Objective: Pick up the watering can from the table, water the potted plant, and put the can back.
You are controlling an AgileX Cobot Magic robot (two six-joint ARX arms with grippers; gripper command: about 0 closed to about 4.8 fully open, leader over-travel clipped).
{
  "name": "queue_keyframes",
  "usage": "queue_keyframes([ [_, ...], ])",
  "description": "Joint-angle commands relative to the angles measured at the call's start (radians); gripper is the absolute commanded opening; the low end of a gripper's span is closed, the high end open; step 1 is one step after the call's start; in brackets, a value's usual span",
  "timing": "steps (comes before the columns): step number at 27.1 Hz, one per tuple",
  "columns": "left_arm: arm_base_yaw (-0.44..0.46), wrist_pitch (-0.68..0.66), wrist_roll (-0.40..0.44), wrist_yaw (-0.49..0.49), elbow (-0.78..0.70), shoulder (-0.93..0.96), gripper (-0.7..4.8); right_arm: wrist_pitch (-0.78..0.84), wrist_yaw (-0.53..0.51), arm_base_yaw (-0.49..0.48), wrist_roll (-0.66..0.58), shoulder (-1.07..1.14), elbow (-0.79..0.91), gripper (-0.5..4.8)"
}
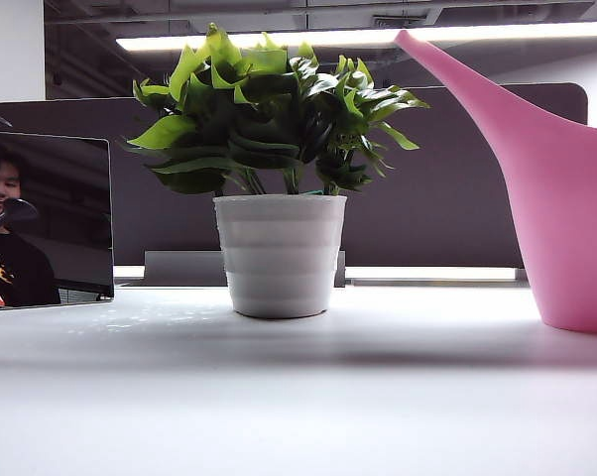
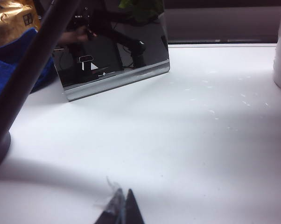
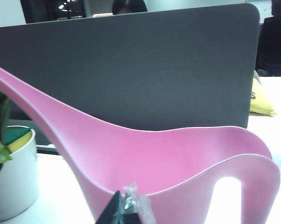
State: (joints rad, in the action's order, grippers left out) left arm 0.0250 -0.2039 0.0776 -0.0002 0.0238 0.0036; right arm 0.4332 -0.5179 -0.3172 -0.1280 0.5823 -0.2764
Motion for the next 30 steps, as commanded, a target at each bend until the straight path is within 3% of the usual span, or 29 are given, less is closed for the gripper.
queue_keyframes([
  [1,0.0,-0.003,0.0,0.003,-0.006,0.0,-0.05,-0.089,0.0,0.001,-0.006,-0.073,0.001,-0.01],
  [12,0.0,-0.002,0.0,0.003,-0.006,0.0,-0.05,-0.267,0.002,0.0,-0.005,-0.242,0.003,-0.01],
  [30,0.0,-0.003,0.0,0.004,-0.006,0.0,-0.05,-0.28,-0.017,0.138,-0.005,-0.263,0.003,-0.01],
])
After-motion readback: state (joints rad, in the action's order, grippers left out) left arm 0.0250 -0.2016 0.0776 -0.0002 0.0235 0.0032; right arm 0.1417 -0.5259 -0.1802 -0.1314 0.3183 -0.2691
